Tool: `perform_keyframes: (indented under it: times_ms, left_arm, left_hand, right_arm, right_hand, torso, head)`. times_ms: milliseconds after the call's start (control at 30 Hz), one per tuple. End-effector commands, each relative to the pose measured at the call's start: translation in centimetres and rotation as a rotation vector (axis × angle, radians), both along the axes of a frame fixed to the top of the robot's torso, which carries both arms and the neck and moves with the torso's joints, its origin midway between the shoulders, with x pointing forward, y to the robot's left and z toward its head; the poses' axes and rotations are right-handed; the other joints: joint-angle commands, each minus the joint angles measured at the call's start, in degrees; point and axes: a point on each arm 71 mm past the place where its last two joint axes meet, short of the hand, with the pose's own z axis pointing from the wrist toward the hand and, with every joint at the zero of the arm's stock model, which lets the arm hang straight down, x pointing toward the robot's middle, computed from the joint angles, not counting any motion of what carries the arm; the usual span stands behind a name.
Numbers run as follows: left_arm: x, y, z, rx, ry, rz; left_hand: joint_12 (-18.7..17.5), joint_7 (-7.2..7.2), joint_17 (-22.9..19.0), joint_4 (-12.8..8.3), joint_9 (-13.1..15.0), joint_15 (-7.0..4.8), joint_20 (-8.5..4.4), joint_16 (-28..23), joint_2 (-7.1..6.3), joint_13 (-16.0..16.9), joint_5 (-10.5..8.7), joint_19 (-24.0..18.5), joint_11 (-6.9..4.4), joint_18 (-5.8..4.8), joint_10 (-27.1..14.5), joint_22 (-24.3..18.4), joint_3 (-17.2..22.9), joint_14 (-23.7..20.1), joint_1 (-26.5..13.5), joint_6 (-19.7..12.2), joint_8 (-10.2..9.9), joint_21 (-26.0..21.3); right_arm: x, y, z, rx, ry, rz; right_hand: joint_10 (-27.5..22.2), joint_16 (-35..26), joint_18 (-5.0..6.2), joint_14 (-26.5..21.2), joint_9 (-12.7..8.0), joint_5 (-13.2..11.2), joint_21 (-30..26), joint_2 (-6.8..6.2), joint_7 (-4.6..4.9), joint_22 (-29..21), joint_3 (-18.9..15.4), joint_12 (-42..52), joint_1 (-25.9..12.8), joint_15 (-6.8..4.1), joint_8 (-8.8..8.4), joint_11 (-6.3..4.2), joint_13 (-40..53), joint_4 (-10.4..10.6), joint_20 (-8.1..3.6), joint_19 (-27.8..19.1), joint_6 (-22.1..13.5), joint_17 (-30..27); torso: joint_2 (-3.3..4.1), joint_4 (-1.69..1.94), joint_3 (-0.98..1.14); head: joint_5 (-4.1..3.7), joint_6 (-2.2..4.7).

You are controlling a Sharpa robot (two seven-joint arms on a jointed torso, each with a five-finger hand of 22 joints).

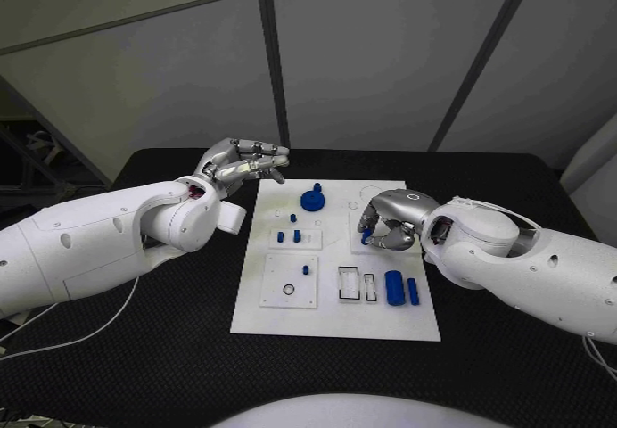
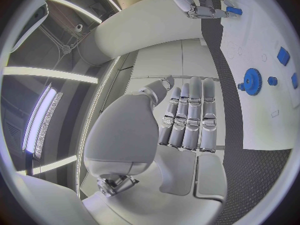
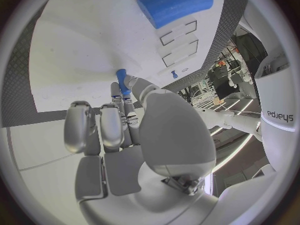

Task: Assemble the parts on the task board

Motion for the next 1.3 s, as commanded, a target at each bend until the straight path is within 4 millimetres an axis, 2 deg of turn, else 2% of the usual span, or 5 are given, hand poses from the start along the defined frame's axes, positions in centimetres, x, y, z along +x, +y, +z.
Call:
perform_keyframes:
  times_ms: [33, 500, 867, 1133, 1300]
  left_arm:
    - [0.0, -0.1, 0.1, -0.006, -0.002, -0.008]
    - [0.0, 0.0, 0.1, -0.003, 0.000, -0.005]
    - [0.1, 0.0, 0.0, -0.003, 0.000, -0.003]
    - [0.1, -0.2, 0.0, -0.005, 0.000, -0.007]
    - [0.2, -0.4, 0.0, -0.007, -0.001, -0.011]
  left_hand:
    - [0.27, 0.30, -0.08, -0.14, -0.06, 0.33, 0.39, -0.37, 0.52, -0.07, 0.36, 0.11, -0.17, -0.69, -0.35, -0.09, -0.25, 0.23, 0.02, -0.04, -0.23, -0.28]
    - [0.29, 0.31, -0.11, -0.12, -0.05, 0.33, 0.39, -0.39, 0.61, -0.07, 0.36, 0.12, -0.17, -0.68, -0.37, -0.11, -0.25, 0.25, 0.02, -0.05, -0.22, -0.30]
    - [0.32, 0.32, -0.14, -0.10, -0.04, 0.32, 0.40, -0.41, 0.74, -0.07, 0.37, 0.13, -0.17, -0.67, -0.40, -0.13, -0.24, 0.27, 0.05, -0.05, -0.20, -0.32]
    - [0.32, 0.32, -0.14, -0.10, -0.04, 0.32, 0.40, -0.41, 0.74, -0.07, 0.37, 0.13, -0.17, -0.67, -0.40, -0.13, -0.24, 0.27, 0.05, -0.05, -0.20, -0.32]
    - [0.32, 0.32, -0.14, -0.10, -0.04, 0.32, 0.40, -0.41, 0.74, -0.07, 0.37, 0.13, -0.17, -0.67, -0.40, -0.13, -0.24, 0.27, 0.05, -0.05, -0.20, -0.32]
  right_arm:
    - [0.1, -0.1, -0.2, -0.032, -0.005, -0.007]
    - [-0.7, 0.3, 1.2, 0.081, -0.097, 0.013]
    - [-2.8, 0.9, 3.1, 0.198, -0.149, 0.059]
    - [-4.3, 3.9, 3.8, 0.269, -0.111, 0.134]
    - [-5.0, 6.6, 3.9, 0.302, -0.084, 0.197]
  right_hand:
    - [0.65, 0.33, -1.08, 2.04, 0.14, -0.19, 0.34, 0.79, -0.02, 2.49, 0.42, 0.28, 0.20, -0.39, 0.42, 0.03, 0.13, -0.19, 0.03, 0.47, 0.54, 0.10]
    - [1.98, 0.53, -1.23, 2.08, 0.49, 0.02, 0.81, 1.30, -0.12, 3.12, 0.43, 0.31, 0.60, -0.64, 1.02, -0.26, 0.54, -0.53, -0.24, 0.90, 2.09, 0.24]
    - [2.09, 0.71, -1.34, 2.14, 0.52, 0.05, 1.13, 1.34, -0.08, 3.55, 0.53, 0.20, 0.85, -0.67, 1.03, -0.27, 0.61, -0.74, -0.28, 1.22, 2.20, 0.49]
    - [2.16, 0.75, -1.37, 2.15, 0.53, 0.49, 1.22, 1.35, 0.06, 3.66, 0.63, 0.00, 0.97, -0.64, 0.97, -0.18, 0.67, -0.89, -0.31, 1.28, 2.24, 0.50]
    - [2.16, 0.71, -1.34, 2.13, 0.53, 0.72, 1.16, 1.38, 0.12, 3.57, 0.67, -0.11, 0.96, -0.61, 0.93, -0.13, 0.69, -0.91, -0.31, 1.20, 2.22, 0.41]
  torso:
    - [0.00, -0.03, 0.02]
    - [-0.08, -0.07, 0.05]
    - [-0.07, -0.01, 0.00]
    - [-0.01, -0.10, -0.02]
    - [0.05, 0.07, 0.06]
  head:
    - [0.06, -0.07]
    - [0.08, -0.29]
    - [0.11, -0.05]
    - [0.58, -0.10]
    - [1.09, -0.21]
